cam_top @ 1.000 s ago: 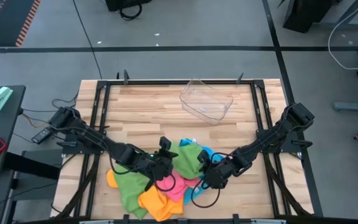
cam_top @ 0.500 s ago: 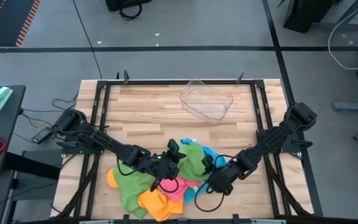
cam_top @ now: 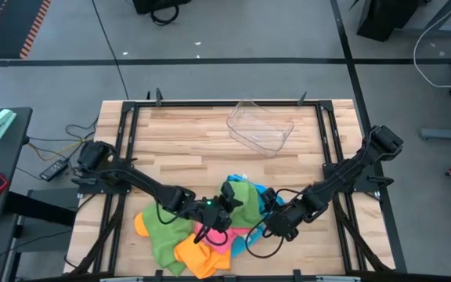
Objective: Fold microfiber towels
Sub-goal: Fold the top green towel
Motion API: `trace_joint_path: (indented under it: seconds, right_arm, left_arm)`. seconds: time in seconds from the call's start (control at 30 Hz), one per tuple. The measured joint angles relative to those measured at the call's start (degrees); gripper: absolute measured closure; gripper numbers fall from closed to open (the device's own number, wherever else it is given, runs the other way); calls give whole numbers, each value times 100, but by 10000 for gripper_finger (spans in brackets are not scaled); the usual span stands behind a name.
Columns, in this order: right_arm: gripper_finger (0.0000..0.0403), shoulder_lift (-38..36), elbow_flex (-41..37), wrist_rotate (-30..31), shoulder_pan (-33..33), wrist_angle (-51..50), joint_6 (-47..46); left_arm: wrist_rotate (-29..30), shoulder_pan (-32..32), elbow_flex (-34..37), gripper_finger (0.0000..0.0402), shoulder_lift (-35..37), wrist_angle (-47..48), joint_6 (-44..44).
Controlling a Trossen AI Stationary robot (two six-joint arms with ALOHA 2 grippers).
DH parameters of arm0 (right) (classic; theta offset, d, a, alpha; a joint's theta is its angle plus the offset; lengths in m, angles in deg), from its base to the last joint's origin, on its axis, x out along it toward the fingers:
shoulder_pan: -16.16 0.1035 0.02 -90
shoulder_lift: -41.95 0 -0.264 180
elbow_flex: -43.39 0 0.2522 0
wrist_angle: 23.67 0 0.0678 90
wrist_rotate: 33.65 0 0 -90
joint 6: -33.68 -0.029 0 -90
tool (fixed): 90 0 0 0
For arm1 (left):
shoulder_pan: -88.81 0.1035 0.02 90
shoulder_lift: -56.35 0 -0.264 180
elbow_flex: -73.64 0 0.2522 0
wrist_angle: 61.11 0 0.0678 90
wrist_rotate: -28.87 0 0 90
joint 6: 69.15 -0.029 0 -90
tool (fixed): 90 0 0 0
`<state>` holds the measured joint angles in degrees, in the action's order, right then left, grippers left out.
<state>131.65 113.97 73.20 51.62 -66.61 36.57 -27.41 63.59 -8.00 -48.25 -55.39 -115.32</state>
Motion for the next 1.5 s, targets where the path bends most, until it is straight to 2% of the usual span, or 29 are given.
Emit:
trace_joint_path:
  seconds: [0.27,0.43,0.6,0.73,0.87,1.03,1.23,1.37,1.5]
  right_arm:
    - [210,-436,0,9,-2,-152,10]
    - [212,-715,0,76,-2,-217,29]
    - [212,-751,0,82,-2,-256,73]
    - [212,-672,-2,81,-2,-255,75]
    - [213,-661,-2,80,12,-243,73]
    - [213,-667,-2,76,85,-175,77]
    - [213,-667,-2,74,114,-133,49]
    - [213,-617,-3,124,109,-123,46]
    - [213,-534,-7,174,111,-13,44]
  left_arm:
    - [-134,90,0,388,-349,-595,23]
    - [-315,199,-146,381,-430,-654,358]
    - [-608,293,-355,378,-428,-500,778]
    - [-1085,330,-404,384,-481,-417,986]
    - [-1168,325,-404,377,-649,-466,1001]
    - [-1080,319,-404,338,-916,-643,1258]
    - [-1050,313,-404,255,-966,-780,1577]
    - [-1046,269,-411,205,-838,-646,1881]
    - [-1043,198,-513,180,-668,-249,2056]
